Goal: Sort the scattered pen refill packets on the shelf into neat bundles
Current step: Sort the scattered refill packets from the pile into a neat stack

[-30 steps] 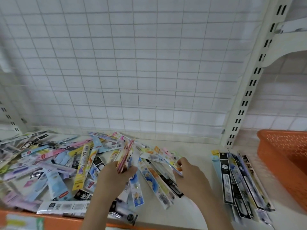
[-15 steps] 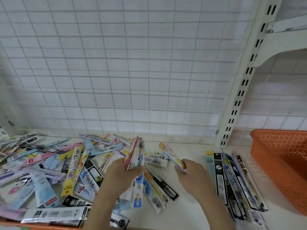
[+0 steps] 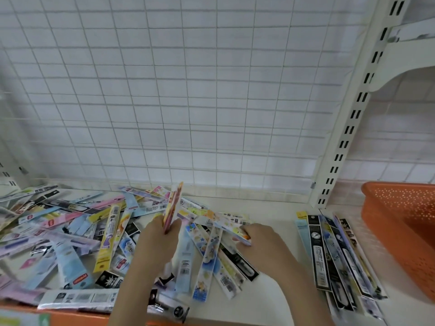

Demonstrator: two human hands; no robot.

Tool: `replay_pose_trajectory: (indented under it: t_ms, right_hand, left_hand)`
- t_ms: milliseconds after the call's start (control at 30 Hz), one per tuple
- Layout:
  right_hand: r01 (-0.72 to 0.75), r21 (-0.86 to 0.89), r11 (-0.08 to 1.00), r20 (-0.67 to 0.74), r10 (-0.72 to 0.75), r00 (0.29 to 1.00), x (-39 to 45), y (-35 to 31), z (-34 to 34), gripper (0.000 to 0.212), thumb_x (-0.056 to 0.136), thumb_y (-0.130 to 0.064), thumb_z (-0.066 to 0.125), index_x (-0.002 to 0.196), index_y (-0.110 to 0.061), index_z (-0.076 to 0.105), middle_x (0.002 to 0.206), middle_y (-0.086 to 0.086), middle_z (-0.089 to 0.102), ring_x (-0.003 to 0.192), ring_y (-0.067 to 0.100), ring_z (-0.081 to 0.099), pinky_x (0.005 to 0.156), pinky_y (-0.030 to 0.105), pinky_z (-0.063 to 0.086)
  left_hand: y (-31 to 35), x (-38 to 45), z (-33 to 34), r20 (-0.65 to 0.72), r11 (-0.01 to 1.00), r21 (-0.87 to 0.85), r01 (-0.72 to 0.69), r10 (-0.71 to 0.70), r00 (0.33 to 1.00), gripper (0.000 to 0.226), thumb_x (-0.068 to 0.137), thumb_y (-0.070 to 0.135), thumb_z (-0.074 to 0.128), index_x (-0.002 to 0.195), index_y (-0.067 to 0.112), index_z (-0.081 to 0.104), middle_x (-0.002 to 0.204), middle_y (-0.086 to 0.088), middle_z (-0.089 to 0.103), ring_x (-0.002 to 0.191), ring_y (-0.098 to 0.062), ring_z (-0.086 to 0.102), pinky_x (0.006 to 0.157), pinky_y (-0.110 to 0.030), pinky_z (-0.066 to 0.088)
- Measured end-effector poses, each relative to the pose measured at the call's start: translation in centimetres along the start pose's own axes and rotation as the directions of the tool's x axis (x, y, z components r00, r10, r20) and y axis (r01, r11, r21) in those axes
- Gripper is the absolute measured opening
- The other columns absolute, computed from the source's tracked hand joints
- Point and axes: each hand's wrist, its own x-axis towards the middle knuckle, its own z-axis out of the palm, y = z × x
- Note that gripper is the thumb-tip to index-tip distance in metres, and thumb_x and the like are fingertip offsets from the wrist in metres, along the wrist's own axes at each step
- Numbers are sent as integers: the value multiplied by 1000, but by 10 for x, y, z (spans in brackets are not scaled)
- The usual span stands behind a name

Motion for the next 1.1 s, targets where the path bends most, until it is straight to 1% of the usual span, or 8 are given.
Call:
replay_pose_trajectory:
  t_ms: [67,200,333,400,567,800,933,1100]
  right_hand:
    - [82,-42,996,58,-79,995,7,-11,5,8,86,-19,50,89,-22,58,80,-7,44,81,19,50,69,32,45]
    - [146,-120,982,140,-128,982,16,-29,18,35,84,-10,47,113,-26,58,96,-1,41,93,23,52,71,33,42]
    - [139,-156,978,129,-119,985,18,-32,21,23,86,-13,46,104,-22,59,96,1,42,82,19,46,70,34,43]
    - [137,-161,977,87,-125,988,19,-31,17,14,88,-22,49,98,-24,59,96,-1,42,81,17,46,68,32,41]
    - [99,-133,986,-102,-113,988,19,-20,-1,26,90,-50,50,85,-25,56,86,-7,37,68,13,44,54,23,33]
    - [-46,-88,995,-290,19,957,9,7,-24,42,90,-45,52,58,-30,29,65,-8,36,70,18,45,48,23,28]
    - [-92,-6,996,-311,86,947,3,19,-23,22,92,-41,50,74,-28,44,76,-1,63,76,20,59,58,32,46]
    - [-95,38,995,-306,102,946,-5,26,-22,16,93,-33,49,95,-18,55,87,1,69,82,23,63,67,36,51]
  left_hand:
    - [-3,-1,-9,-13,1000,24,-8,8,1000,40,95,24,46,59,14,30,50,-3,34,45,-19,33,48,-27,28]
    - [-12,-1,-24,-50,997,75,-2,6,999,41,95,24,47,59,13,29,49,-2,31,45,-19,31,48,-27,25]
    - [-23,2,-31,-51,998,45,34,-32,998,32,95,24,47,66,11,43,57,-8,48,63,-35,61,63,-39,50]
    - [-23,2,-30,-55,999,28,45,-43,998,29,95,21,46,68,12,44,60,-8,52,68,-34,67,63,-38,51]
    - [-16,4,-20,-40,982,186,17,-9,999,28,94,23,49,70,10,45,62,-8,53,53,-19,48,47,-25,32]
    - [-1,0,7,58,934,356,-28,7,998,45,87,49,53,64,14,37,60,1,42,53,-14,42,46,-24,29]
    - [5,-3,24,103,885,464,-47,-1,995,56,80,65,49,90,10,47,77,-2,51,78,-24,55,64,-30,43]
    - [13,-7,42,99,805,593,-17,-53,994,80,74,74,46,122,11,38,110,-8,54,101,-26,59,79,-34,49]
